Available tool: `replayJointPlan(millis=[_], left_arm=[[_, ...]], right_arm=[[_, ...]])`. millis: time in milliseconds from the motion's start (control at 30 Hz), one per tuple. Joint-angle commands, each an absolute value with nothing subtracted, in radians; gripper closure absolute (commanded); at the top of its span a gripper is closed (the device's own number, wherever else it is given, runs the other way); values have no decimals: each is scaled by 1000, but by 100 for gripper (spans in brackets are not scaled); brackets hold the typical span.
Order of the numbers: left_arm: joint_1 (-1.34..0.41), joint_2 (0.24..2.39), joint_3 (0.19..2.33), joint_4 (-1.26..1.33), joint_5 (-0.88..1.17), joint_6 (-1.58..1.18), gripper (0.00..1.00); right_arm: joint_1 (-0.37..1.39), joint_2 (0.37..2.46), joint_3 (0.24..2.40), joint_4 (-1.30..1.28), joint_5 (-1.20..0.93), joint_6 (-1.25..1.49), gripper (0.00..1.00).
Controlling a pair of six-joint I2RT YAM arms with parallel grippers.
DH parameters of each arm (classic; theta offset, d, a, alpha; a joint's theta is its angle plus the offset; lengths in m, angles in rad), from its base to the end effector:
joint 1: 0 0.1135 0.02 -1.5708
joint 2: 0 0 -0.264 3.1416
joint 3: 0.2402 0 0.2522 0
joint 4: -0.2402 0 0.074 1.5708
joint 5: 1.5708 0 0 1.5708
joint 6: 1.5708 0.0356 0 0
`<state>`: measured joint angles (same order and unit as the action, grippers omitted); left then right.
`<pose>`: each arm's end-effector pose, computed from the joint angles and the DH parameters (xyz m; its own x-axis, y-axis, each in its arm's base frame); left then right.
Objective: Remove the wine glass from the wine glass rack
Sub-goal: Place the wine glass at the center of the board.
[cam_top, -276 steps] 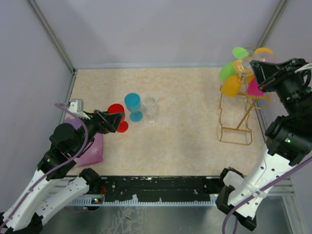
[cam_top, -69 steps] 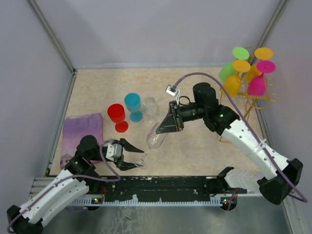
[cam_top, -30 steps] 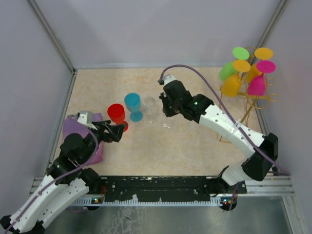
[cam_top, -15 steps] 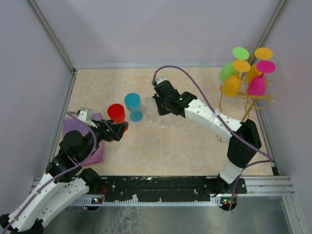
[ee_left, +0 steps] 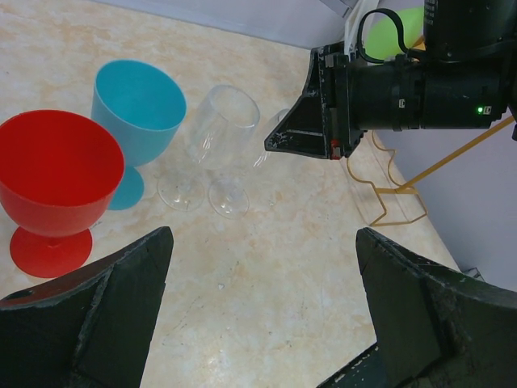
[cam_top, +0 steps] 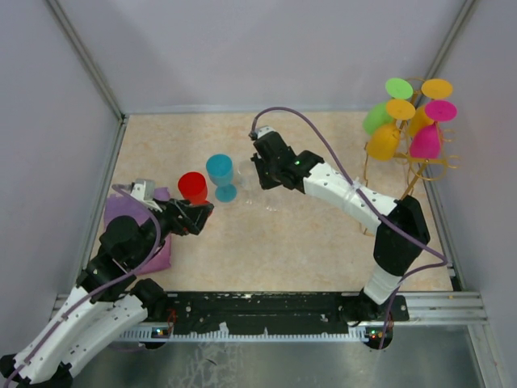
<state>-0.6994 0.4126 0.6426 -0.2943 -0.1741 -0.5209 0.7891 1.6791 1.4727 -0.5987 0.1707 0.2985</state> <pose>0.0895 -0.0673 0.3266 -0.2923 -0.3946 -0.8711 0.4107 0.7708 -0.4870 0.2693 0.2627 0.3058 -0.6667 -0.2603 -0.6984 -0.4398 0.8939 0.0868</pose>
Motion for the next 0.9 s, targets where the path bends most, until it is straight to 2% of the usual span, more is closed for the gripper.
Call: replayJointPlan(millis=[0, 633, 867], left_arm=[[-696, 420, 657, -281, -156, -527, 1], [-696, 422, 653, -284, -155, -529, 0], [-696, 421, 657, -284, -159, -527, 0]], right_arm=[[792, 1688, 1521, -555, 179, 275, 92], [793, 1661, 1615, -615, 155, 240, 73], [794, 1661, 1806, -788, 155, 183, 66]])
